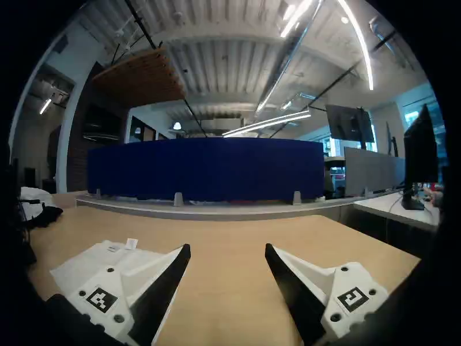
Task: Fold towel
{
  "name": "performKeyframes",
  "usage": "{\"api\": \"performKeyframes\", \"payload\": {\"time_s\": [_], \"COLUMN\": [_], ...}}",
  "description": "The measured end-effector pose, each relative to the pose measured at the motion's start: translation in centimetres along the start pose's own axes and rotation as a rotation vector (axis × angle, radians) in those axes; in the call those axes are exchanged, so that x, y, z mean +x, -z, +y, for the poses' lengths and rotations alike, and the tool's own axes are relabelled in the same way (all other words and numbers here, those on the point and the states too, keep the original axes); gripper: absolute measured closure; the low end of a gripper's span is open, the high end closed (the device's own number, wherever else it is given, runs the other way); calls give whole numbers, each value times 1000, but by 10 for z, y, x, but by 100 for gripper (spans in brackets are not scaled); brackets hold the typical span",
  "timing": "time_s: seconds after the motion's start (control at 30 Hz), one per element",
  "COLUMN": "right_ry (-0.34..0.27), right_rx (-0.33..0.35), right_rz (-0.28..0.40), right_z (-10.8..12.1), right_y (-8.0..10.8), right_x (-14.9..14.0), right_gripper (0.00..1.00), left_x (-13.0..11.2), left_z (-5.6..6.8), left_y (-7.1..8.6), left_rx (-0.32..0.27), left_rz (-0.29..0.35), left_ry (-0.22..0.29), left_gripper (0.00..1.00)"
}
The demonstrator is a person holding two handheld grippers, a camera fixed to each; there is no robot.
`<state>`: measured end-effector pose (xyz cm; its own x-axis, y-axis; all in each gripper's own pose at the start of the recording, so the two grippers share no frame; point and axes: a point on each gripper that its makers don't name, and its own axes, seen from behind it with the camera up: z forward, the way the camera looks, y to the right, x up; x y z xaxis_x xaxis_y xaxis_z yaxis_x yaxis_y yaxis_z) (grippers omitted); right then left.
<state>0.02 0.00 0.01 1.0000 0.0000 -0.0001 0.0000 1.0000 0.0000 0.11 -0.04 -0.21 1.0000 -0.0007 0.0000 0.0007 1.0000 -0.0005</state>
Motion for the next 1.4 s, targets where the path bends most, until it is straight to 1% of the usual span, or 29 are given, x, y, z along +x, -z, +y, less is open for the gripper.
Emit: {"api": "performKeyframes", "payload": {"time_s": [0.1, 0.27, 0.37, 0.47, 0.53, 0.6, 0.67, 0.8, 0.97, 1.07, 1.17, 1.27, 1.4], "right_ry": [0, 0, 5, 17, 30, 42, 52, 45, 30, 29, 31, 32, 41], "right_rx": [0, -1, -6, -11, -12, -13, -12, -15, -25, -29, -33, -30, -8], "right_rz": [0, 0, -1, -11, -6, 4, 18, 39, 35, 27, 33, 31, -6], "right_z": [0, 0, 2, 1, 0, -2, -4, -7, -5, -5, -5, -5, -8], "right_y": [0, 0, 0, 2, 5, 7, 10, 13, 14, 16, 20, 23, 24], "right_x": [1, 4, 4, 7, 18, 32, 49, 84, 122, 142, 164, 179, 187], "right_gripper": [0, 0, 0, 0, 0, 0, 0, 0, 0, 0, 0, 0, 0], "left_x": [0, 0, 0, 1, 8, 19, 36, 73, 119, 144, 165, 177, 182], "left_z": [1, 8, 7, 3, 3, 3, 6, 11, 19, 21, 23, 28, 40], "left_y": [1, 0, -2, -2, -3, -2, -2, -1, 2, 4, 5, 6, 5], "left_rx": [-4, -30, -35, -22, -19, -18, -19, -29, -44, -46, -46, -52, -89], "left_rz": [0, -1, -1, 2, 11, 21, 30, 43, 50, 47, 47, 37, -4], "left_ry": [-1, -2, -1, -6, -16, -23, -22, -15, -20, -30, -36, -43, -61], "left_gripper": [7, 7, 7, 7, 7, 7, 7, 7, 7, 7, 7, 7, 7]}}
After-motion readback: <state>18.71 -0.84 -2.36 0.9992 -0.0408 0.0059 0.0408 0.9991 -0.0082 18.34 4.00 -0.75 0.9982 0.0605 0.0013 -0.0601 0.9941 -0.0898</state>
